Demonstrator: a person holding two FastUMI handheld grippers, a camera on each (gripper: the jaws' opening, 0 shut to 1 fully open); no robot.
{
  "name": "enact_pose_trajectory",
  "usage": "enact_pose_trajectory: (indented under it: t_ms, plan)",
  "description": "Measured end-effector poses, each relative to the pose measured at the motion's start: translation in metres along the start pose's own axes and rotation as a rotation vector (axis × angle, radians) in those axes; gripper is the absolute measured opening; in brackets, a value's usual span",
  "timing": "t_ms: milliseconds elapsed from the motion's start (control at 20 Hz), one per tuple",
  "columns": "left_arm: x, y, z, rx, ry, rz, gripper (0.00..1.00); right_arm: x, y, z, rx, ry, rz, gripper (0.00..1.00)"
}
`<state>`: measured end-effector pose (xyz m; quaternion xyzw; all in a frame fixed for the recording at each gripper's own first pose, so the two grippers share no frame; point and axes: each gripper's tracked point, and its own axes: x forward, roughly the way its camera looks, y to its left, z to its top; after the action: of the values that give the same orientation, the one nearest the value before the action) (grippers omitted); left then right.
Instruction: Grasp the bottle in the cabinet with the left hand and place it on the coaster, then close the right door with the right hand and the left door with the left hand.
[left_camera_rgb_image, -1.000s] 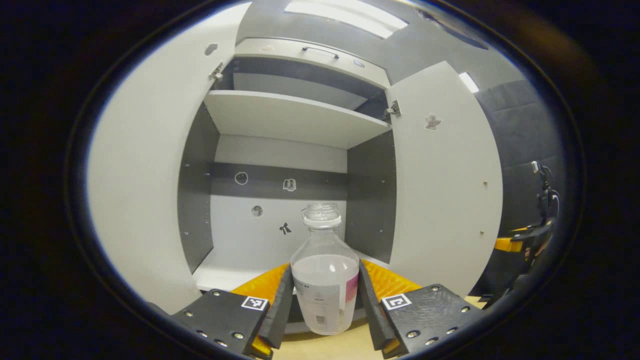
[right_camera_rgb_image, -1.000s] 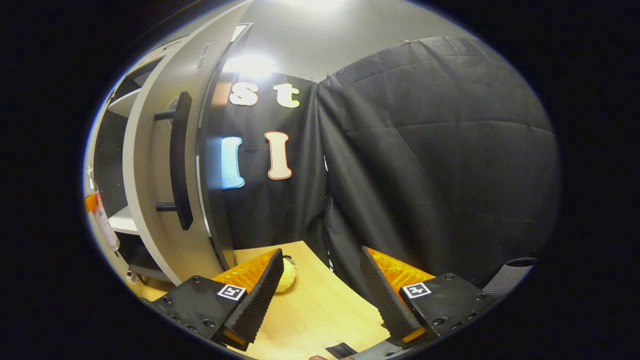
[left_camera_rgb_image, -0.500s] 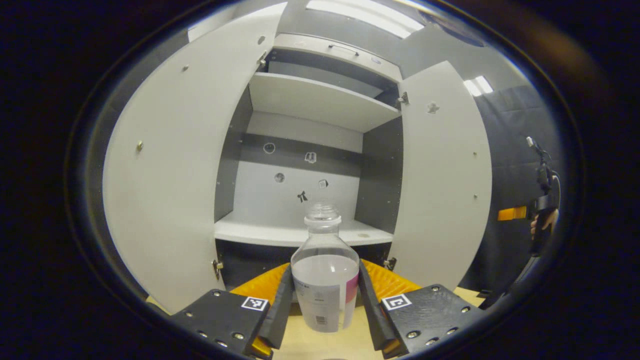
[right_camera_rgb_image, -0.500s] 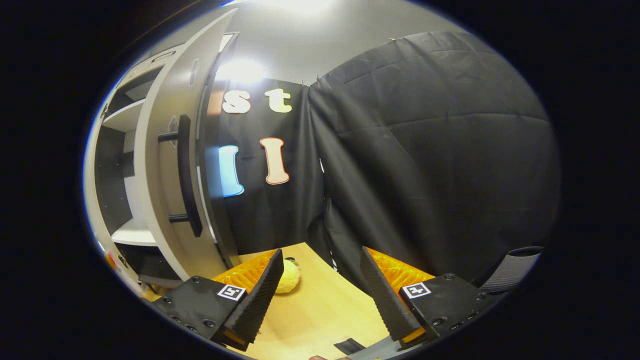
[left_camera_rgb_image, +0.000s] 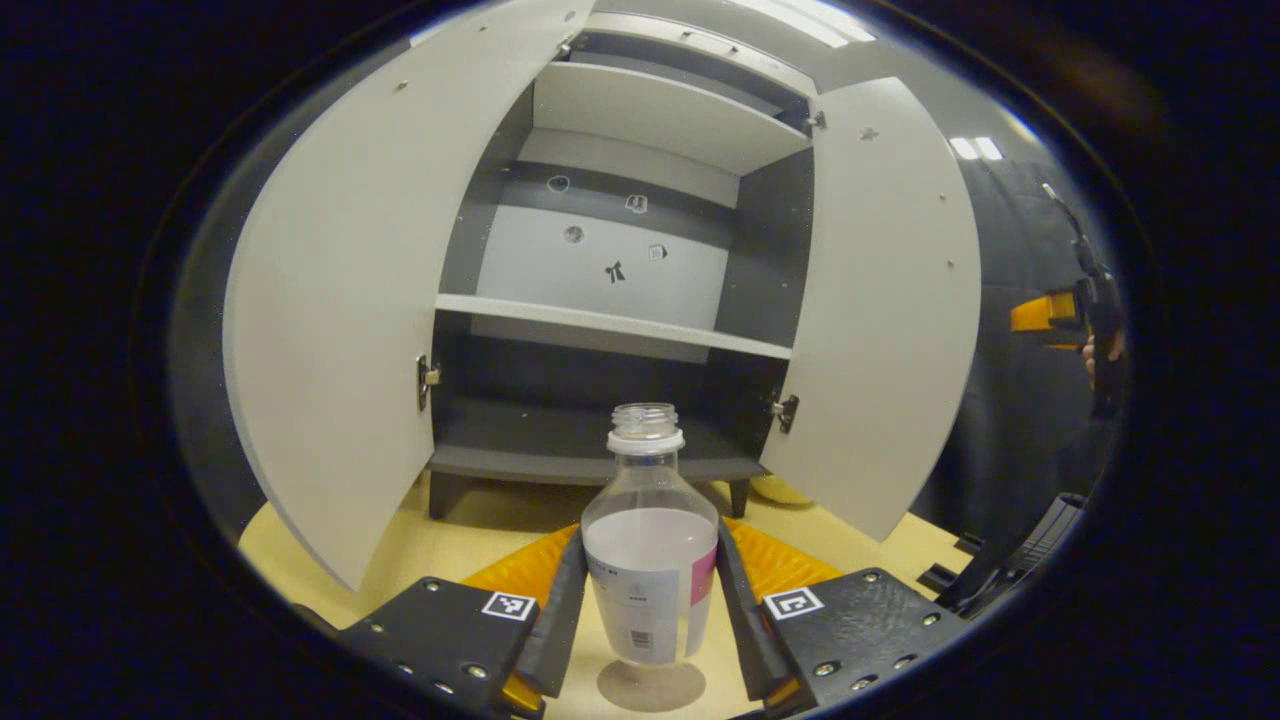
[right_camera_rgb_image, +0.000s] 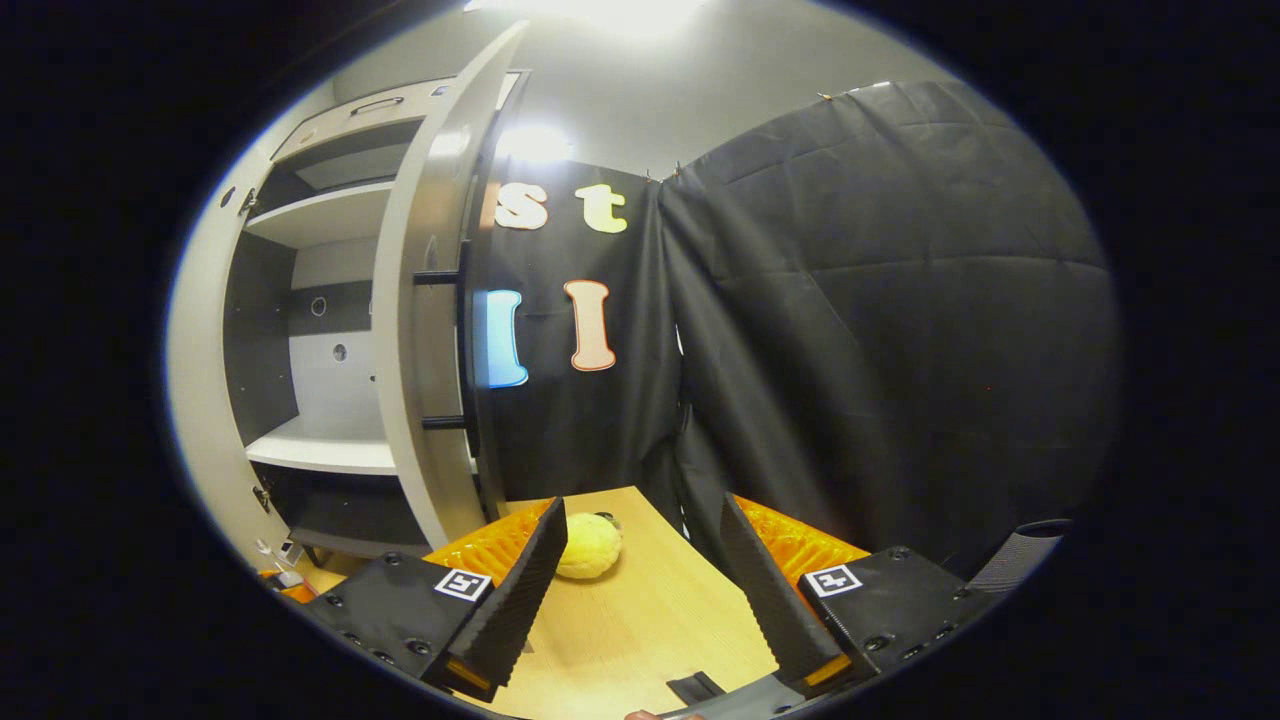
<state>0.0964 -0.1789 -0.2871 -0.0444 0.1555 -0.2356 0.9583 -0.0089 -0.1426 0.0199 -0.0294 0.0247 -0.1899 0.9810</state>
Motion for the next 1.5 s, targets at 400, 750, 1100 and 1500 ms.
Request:
enact_pose_trajectory:
  t_ms: [400, 750, 1100, 1500]
  plan:
    - [0.010, -0.018, -0.057, 0.120, 0.044, -0.011, 0.67, -0.029, -0.004, 0.000, -0.020, 0.003, -0.031, 0.99]
    - [0.021, -0.017, -0.072, 0.133, 0.073, 0.026, 0.69, -0.031, -0.007, -0.001, -0.029, 0.008, -0.056, 0.94]
    - [0.009, -0.018, -0.081, 0.076, 0.130, 0.028, 0.76, -0.028, 0.001, 0.004, -0.019, -0.023, -0.053, 0.94]
    - [-0.007, -0.026, -0.068, 0.133, 0.183, 0.020, 0.91, -0.026, 0.003, 0.008, 0.023, -0.043, -0.056, 0.99]
